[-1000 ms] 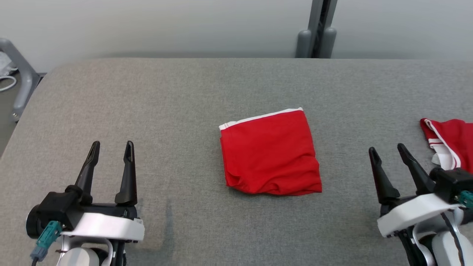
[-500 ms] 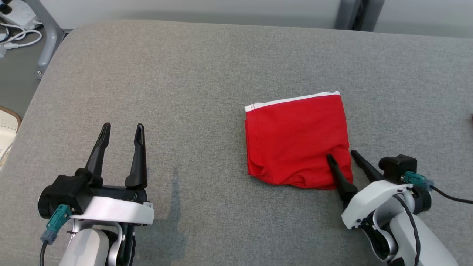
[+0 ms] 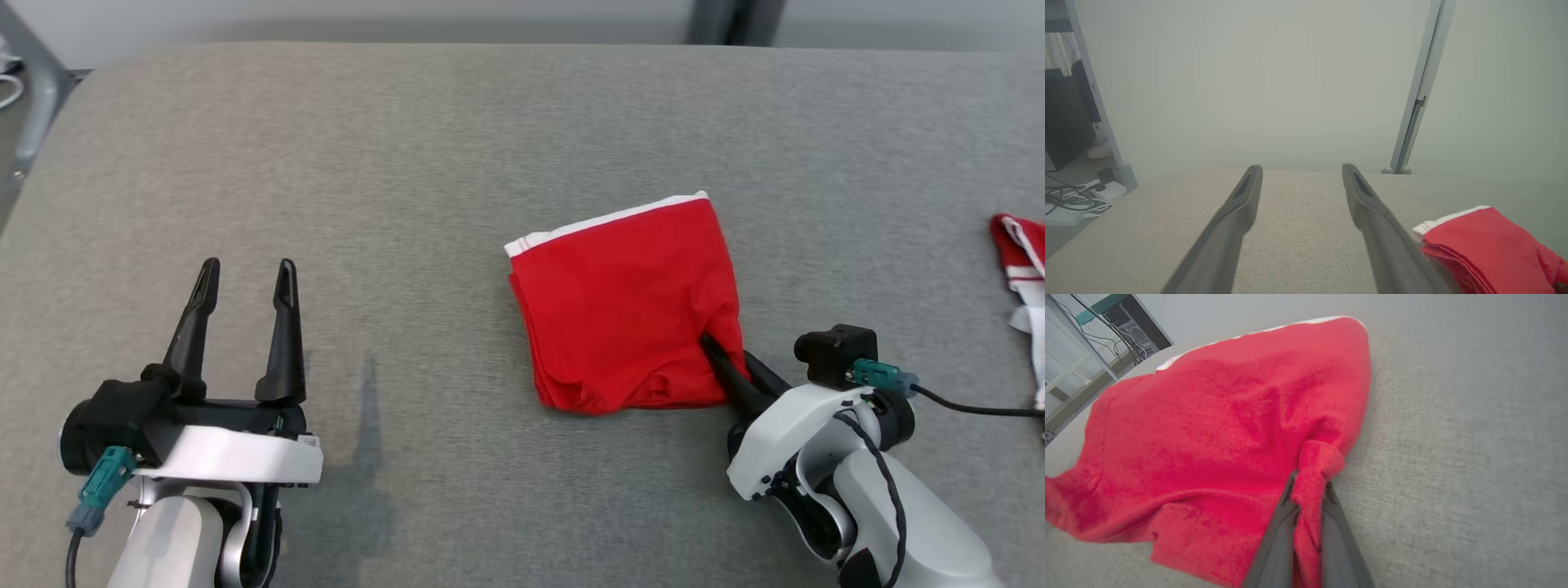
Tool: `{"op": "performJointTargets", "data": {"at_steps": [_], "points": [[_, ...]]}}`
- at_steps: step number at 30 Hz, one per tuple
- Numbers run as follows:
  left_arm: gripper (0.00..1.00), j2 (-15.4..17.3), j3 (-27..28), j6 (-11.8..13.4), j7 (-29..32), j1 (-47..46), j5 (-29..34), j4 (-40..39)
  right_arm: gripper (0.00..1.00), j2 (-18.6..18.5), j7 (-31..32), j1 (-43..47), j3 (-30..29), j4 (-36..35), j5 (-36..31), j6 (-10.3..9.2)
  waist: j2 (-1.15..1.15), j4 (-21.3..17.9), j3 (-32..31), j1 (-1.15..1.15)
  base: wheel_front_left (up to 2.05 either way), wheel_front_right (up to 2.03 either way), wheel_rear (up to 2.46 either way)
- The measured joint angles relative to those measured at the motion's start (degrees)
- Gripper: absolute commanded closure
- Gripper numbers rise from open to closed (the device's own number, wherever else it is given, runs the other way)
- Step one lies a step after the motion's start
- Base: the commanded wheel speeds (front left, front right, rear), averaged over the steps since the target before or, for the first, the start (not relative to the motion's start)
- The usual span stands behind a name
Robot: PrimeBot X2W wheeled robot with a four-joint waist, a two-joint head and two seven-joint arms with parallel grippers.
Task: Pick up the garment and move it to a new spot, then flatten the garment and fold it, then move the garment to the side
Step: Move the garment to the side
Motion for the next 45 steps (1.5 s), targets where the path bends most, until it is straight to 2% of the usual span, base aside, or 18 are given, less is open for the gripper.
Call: {"op": "performJointTargets", "data": {"at_steps": [9, 16, 20, 25, 29, 36, 38, 45], "points": [[0.0, 1.51, 1.08, 0.78, 0.08, -0.04, 0.43, -3.57, 1.0, -2.99, -0.25, -0.99, 3.43, -3.02, -0.33, 0.0, 0.0, -9.17, 1.48, 0.0, 0.0, 0.0, 0.0], [0.0, 3.63, 1.2, 0.97, 2.67, -1.26, 1.29, -6.82, 1.0, -4.85, -1.64, -1.16, 2.42, -3.83, -0.08, 0.01, 0.0, -18.25, 3.98, 0.0, 0.0, 0.0, 0.0], [0.0, 4.97, 1.27, 1.07, 4.17, -2.18, 1.87, -9.04, 1.0, -4.86, -2.29, -2.18, 2.09, -3.83, 0.31, 0.01, 0.0, -22.88, 5.89, 0.0, 0.0, 0.0, 0.0], [0.0, 6.6, 1.04, 1.32, 6.72, -3.0, 2.81, -11.51, 1.0, -4.05, -3.35, -8.7, 3.31, -4.72, 0.36, 0.01, 0.0, -27.29, 8.84, 0.0, 0.0, 0.0, 0.0], [0.0, 7.8, 1.2, 1.43, 8.23, -4.0, 3.24, -13.1, 1.0, -5.28, -3.8, -14.8, 3.82, -4.6, 0.66, 0.01, 0.0, -29.56, 11.27, 0.0, 0.0, 0.0, 0.0], [0.0, 8.35, 0.55, 1.42, 9.13, -4.75, 3.34, -14.51, 1.0, -14.72, -3.46, -18.31, -0.73, -2.6, 3.15, 0.01, 0.0, -30.66, 14.11, 0.0, 0.0, 0.0, 0.0], [0.0, 8.48, 0.56, 1.42, 9.14, -4.75, 3.34, -14.63, 1.0, -16.4, -2.52, -18.36, -1.56, -1.4, 4.31, 0.01, 0.0, -30.59, 14.49, 0.0, 0.0, 0.0, 0.0], [0.0, 8.67, -0.22, 1.09, 9.49, -5.86, 3.34, -14.73, 1.0, -18.12, -2.02, -19.91, -3.7, 6.02, 8.29, 0.01, 0.0, -29.65, 15.75, 0.0, 0.0, 0.0, 0.0]]}}
